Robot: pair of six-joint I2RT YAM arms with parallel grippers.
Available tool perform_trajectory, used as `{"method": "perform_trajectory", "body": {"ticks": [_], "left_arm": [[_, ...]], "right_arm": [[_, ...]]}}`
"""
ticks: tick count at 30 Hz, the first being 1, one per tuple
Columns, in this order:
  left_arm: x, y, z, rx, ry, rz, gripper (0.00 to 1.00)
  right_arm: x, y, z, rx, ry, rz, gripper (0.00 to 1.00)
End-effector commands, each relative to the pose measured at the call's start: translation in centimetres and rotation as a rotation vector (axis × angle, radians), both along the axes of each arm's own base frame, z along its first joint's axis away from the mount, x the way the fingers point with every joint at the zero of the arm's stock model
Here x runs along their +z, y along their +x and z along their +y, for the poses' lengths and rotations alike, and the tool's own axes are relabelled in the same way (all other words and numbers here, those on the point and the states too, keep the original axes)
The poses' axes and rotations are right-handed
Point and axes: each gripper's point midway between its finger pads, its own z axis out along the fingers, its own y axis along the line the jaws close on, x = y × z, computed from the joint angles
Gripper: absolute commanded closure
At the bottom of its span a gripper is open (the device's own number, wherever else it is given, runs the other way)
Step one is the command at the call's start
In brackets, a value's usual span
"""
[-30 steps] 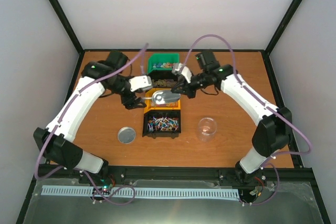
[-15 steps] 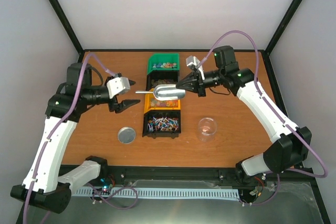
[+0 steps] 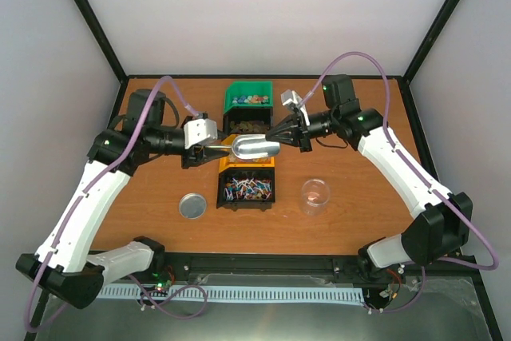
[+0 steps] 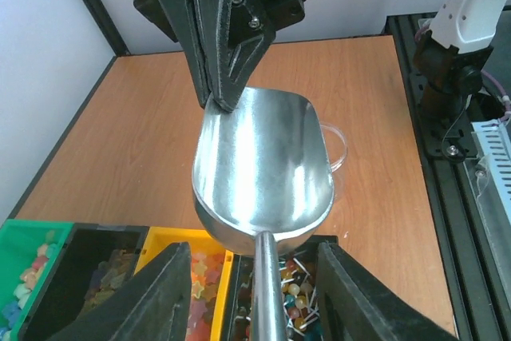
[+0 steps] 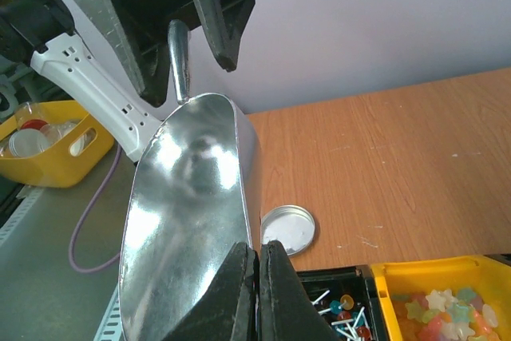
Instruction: Pack the candies
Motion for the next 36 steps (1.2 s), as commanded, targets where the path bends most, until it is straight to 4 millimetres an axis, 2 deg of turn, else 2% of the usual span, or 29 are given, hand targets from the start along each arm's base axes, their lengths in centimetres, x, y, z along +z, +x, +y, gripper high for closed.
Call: {"method": "perform_trajectory", "body": {"ticks": [1,11,18,23,24,25,27,28,29,30,33,36], "left_arm": [[0.8,-0.3,-0.2,-0.017,0.008,-0.028,0.58],[-0.3,0.5,-0.1,0.003,0.054,-0.026,0.68],[-0.3,0.5,-0.3,-0.006,0.051,-0.018,0.77],[0.1,0.7,-0.4,0.002,0.035,-0.014,0.90],[0.0,0.6,-0.5,0.000,0.035,-0.012,0.95],[-0.2,0.7,-0.5,0.004,0.040,-0.008,0.98],[-0.9,1.1,-0.2,0.040,0.069,0.010,0.99],[-1.3,1.5,0.0,0.068,0.085,0.028,0.99],[-1.8,1.9,0.4,0.099,0.112,0.044,0.99],[-2.4,2.1,0.7,0.117,0.145,0.058,0.99],[-4.8,2.0,2.1,0.143,0.236,0.099,0.99],[-6.7,2.3,3.9,0.188,0.262,0.138,0.99]], "right_arm": [[0.8,-0.9,0.0,0.024,0.027,-0.017,0.97],[0.7,-0.9,0.0,0.024,0.024,-0.013,0.97],[0.5,-0.8,0.1,0.026,0.022,-0.007,0.97],[0.3,-0.6,0.2,0.025,0.018,-0.004,0.97],[0.2,-0.5,0.2,0.020,0.015,-0.002,0.95],[0.1,-0.3,0.2,0.012,0.010,0.001,0.84],[-0.4,0.5,0.2,-0.023,-0.012,0.007,0.46],[-0.7,1.0,0.1,-0.050,-0.026,0.007,0.34],[-1.1,1.7,-0.2,-0.077,-0.038,0.013,0.28],[-1.6,2.4,-0.5,-0.107,-0.050,0.027,0.25],[-3.5,5.1,-1.6,-0.231,-0.106,0.084,0.22],[-7.1,8.3,-2.5,-0.392,-0.239,0.124,0.22]]}}
